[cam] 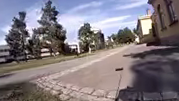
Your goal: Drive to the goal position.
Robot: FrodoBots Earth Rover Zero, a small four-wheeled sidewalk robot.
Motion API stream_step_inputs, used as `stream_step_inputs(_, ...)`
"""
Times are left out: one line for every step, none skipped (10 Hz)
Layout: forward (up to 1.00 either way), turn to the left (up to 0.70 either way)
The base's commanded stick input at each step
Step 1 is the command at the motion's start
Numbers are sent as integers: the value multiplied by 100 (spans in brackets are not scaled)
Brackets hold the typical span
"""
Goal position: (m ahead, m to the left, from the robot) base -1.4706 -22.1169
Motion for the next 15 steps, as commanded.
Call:
stream_step_inputs(60, -15)
stream_step_inputs(60, -15)
stream_step_inputs(60, -15)
stream_step_inputs(60, -15)
stream_step_inputs(60, -15)
stream_step_inputs(60, -15)
stream_step_inputs(60, -15)
stream_step_inputs(60, -15)
stream_step_inputs(60, -15)
stream_step_inputs(60, -15)
stream_step_inputs(60, -15)
stream_step_inputs(60, -15)
stream_step_inputs(60, -15)
stream_step_inputs(60, -15)
stream_step_inputs(60, -15)
